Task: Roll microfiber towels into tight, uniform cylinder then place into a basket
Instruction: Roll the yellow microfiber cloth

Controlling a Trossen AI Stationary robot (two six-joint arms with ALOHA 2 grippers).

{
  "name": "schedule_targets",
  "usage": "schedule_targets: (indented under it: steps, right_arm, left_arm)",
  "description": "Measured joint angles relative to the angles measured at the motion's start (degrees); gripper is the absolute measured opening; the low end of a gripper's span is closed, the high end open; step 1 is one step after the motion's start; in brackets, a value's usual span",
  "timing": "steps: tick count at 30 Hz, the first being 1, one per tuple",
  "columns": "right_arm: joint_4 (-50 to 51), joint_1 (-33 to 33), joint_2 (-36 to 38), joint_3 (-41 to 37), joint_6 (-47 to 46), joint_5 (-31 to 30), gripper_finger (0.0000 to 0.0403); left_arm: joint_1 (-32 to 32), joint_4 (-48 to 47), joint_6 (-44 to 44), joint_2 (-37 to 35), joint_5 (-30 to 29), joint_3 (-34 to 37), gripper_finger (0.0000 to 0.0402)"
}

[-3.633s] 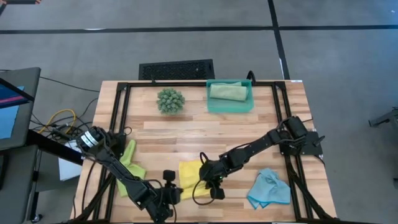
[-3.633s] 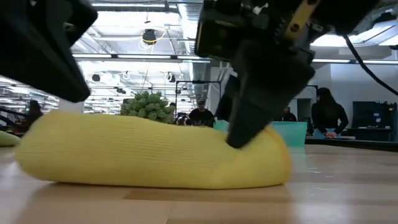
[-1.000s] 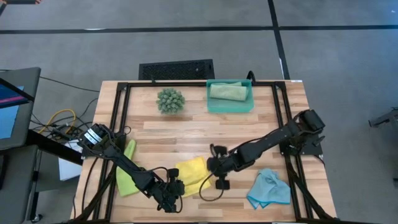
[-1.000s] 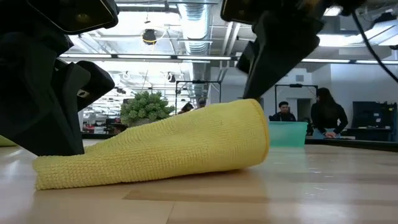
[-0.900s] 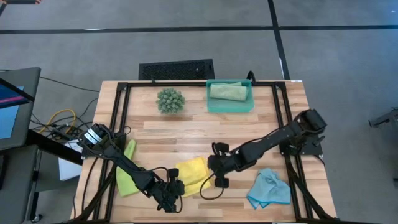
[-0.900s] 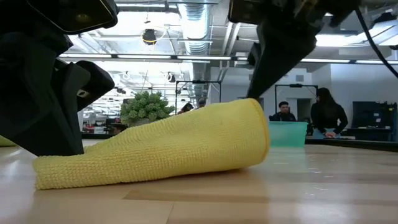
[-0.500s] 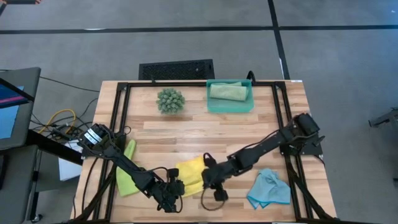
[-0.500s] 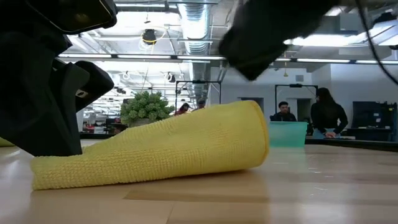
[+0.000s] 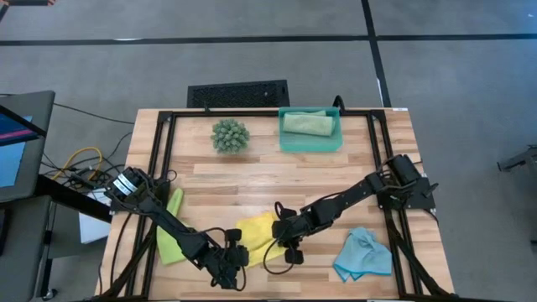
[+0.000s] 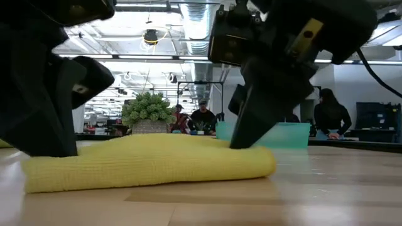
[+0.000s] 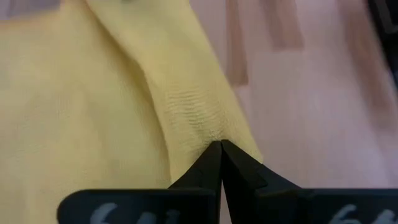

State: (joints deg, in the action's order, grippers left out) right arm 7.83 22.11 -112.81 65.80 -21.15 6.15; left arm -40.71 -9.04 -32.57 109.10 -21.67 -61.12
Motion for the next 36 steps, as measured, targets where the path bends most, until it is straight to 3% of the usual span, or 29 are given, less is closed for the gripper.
schedule_targets:
  steps: [9,18,31,36]
  right_arm:
    - [0.7,0.0,0.0,0.0,0.0,0.0,0.0059]
    - [2.5,0.0,0.0,0.0,0.1,0.0,0.0059]
    - [5.0,-1.5,2.5,0.0,3.6,-0.4,0.0059]
    - [6.2,-0.2,7.2,-0.3,6.0,-5.9,0.0059]
  left_arm:
    - [1.9,2.3,0.5,0.0,-4.4,-2.9,0.0000]
    - [4.5,-4.7,-7.1,0.4,-3.0,-2.4,0.0000]
    - [4.3,-5.6,-7.7,0.8,-2.7,-2.4,0.0000]
    - [4.3,-5.9,-7.7,0.8,-2.7,-2.4,0.0000]
